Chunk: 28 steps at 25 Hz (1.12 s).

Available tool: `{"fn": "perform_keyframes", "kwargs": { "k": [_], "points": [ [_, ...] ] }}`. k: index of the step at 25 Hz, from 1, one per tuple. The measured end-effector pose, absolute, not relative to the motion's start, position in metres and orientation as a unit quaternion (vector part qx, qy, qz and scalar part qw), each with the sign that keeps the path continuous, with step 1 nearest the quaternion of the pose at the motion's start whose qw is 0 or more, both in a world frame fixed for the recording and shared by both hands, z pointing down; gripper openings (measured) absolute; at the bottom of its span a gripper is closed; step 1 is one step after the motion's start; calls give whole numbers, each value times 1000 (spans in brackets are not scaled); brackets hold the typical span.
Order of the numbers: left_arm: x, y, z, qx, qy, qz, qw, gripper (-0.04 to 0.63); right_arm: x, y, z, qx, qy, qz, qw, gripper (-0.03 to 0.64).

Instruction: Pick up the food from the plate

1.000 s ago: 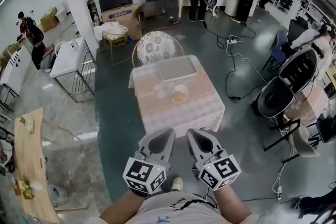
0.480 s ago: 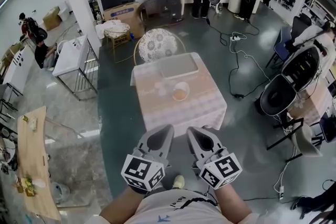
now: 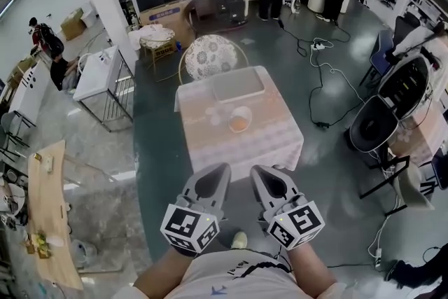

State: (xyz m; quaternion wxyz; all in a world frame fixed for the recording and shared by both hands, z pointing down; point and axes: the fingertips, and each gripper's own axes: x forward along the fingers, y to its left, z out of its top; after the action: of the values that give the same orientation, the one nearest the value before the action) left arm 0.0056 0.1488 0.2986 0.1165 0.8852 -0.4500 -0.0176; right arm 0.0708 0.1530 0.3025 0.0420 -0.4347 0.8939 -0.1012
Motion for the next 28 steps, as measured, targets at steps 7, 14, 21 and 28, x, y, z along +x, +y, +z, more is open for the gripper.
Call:
{"fn": "perform_keyframes", "kwargs": {
  "k": [7, 14, 21, 28],
  "points": [
    [16, 139, 303, 884, -453, -11, 115, 6, 83, 142, 308, -435, 893, -106, 45, 15],
    [20, 118, 310, 884, -452, -7, 117, 6, 87, 121, 317, -440, 890, -114, 36, 15],
    [15, 86, 319, 884, -451, -8, 125, 6, 82, 92, 324, -444, 888, -118, 22, 15],
    [3, 30, 335, 885, -448, 0, 126, 6, 67, 38, 342, -447, 885, -131, 9, 15]
  ]
}}
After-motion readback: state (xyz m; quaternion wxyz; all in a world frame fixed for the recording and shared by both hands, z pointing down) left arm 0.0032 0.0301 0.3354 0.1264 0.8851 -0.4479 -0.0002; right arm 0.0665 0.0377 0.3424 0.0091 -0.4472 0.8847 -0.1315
